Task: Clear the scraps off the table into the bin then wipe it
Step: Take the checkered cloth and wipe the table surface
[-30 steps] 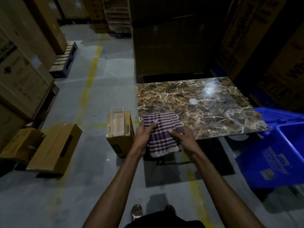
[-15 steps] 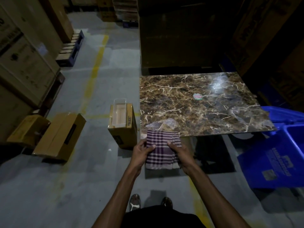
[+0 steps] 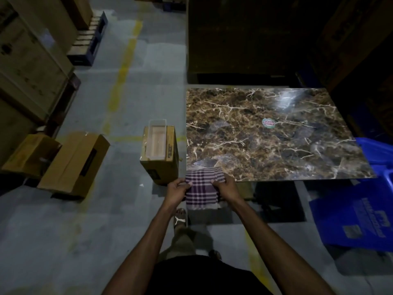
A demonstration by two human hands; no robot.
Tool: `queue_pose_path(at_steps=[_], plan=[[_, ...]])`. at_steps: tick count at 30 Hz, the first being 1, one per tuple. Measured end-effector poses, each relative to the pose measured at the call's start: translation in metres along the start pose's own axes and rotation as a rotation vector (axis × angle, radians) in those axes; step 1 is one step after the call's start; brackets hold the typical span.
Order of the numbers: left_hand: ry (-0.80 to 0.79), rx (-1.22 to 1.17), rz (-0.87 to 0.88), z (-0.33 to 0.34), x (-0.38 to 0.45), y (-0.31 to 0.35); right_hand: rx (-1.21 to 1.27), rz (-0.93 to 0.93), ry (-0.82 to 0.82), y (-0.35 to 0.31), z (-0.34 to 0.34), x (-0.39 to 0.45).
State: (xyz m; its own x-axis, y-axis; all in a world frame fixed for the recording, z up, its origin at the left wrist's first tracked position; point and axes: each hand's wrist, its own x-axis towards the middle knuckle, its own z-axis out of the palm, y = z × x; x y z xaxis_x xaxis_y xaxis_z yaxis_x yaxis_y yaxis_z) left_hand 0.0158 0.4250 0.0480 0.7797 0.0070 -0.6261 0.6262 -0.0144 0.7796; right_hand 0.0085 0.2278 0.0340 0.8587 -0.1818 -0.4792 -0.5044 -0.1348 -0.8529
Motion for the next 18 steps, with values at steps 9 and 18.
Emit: queue_pose_path(at_steps=[9, 18], plan=[[0.039, 0.14, -0.071, -0.015, 0.134, 0.013, -0.324, 0.072, 0.345, 0.007, 0.027, 0.101], [-0.096, 0.415, -0.024, -0.025, 0.145, -0.024, -0.891, -0.39, -0.002, 0.039, 0.076, 0.114]])
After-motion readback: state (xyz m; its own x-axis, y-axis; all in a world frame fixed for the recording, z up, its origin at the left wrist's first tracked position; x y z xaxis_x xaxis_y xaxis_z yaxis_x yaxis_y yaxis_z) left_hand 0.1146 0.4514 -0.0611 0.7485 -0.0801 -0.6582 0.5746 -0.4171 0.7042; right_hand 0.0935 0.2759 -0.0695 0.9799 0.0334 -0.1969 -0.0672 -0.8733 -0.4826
